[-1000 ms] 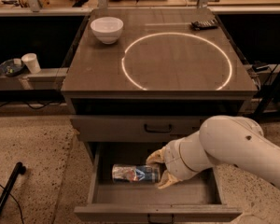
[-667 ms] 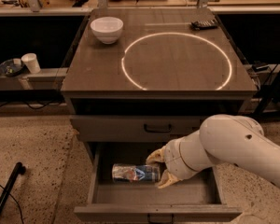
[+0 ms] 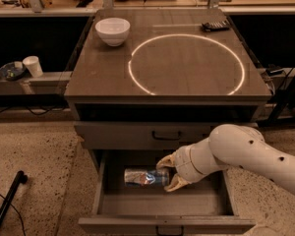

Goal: Place redbull can into middle drawer

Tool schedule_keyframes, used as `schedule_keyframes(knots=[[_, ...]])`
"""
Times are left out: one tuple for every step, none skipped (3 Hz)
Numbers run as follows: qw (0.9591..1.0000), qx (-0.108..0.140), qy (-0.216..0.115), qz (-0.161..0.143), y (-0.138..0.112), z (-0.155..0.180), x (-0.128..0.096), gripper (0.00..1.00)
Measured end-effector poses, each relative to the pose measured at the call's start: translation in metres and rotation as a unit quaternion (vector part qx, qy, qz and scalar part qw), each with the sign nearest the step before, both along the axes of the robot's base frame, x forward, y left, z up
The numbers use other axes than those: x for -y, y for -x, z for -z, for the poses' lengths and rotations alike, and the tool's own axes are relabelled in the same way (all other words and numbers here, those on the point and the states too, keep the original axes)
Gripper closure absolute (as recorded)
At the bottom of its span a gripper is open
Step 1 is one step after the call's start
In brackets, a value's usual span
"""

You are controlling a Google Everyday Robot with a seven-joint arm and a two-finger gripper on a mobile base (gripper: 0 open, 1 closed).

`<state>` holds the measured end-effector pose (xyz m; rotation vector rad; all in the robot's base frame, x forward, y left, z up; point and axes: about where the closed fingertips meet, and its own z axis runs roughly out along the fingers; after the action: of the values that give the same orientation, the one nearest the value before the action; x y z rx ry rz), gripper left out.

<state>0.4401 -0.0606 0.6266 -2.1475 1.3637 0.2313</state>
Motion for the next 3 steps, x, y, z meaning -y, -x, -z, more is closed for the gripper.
schedule_keyframes(knots=[[0.9998,0.009,-0.019,-0.002,-0.030,0.052,0.004,1.00],[0.9990,0.002,-0.043,-0.011,-0.045,0.104,0.001,1.00],[0.9975,-0.012,-0.067,-0.022,-0.047,0.151,-0.004,1.00]])
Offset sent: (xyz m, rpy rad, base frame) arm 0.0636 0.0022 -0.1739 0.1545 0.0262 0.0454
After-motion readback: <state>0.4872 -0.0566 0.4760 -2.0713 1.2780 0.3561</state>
